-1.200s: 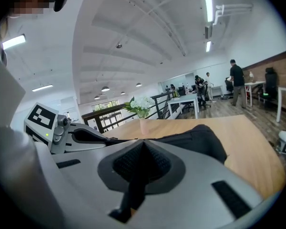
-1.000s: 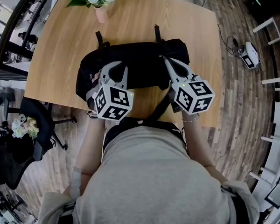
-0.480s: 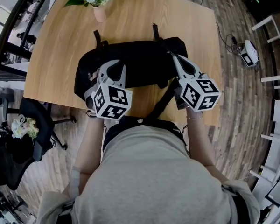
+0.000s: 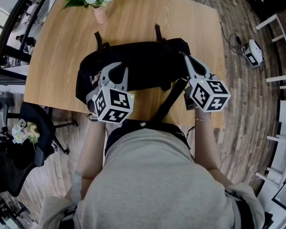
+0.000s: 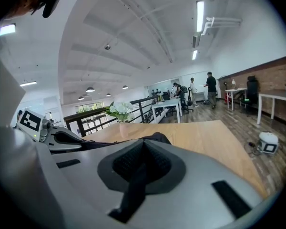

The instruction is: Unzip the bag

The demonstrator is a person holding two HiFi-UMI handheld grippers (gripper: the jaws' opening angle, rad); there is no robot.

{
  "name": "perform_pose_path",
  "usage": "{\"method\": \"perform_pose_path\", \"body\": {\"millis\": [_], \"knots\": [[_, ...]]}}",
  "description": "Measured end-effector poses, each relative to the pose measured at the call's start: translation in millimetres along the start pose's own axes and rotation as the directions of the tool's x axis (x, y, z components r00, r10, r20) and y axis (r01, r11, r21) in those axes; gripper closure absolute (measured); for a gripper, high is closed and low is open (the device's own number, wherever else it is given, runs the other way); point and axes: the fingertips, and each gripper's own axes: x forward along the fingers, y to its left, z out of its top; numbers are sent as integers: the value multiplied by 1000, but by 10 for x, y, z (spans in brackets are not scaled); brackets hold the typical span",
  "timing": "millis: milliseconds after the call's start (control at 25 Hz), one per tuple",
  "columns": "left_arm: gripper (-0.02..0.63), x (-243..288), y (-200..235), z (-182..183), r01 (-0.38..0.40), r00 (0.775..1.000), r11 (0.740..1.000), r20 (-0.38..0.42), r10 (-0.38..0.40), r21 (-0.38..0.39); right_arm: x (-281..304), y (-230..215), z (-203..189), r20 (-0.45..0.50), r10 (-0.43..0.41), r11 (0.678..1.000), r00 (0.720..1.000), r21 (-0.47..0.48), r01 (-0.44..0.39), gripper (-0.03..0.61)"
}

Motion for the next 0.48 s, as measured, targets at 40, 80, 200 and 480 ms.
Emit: {"method": "perform_pose_path", "body": {"millis": [40, 80, 200, 480], "knots": [[561, 0, 0, 1, 0, 1000, 1000, 2, 0, -4, 0, 2, 0, 1, -4, 1000, 1000, 0, 4, 563], [561, 1, 1, 2, 0, 1000, 1000, 4, 0, -8, 0, 3, -1, 3, -8, 1000, 1000, 3, 8, 563], [560, 2, 7, -2, -3, 1000, 1000, 8, 3, -16, 3, 18, -8, 5, -12, 1000, 1000, 9, 12, 563], [558, -20, -5, 6, -9, 1000, 999, 10, 9, -51, -30, 23, 10, 24, -35, 999, 999, 9, 35, 558]]}}
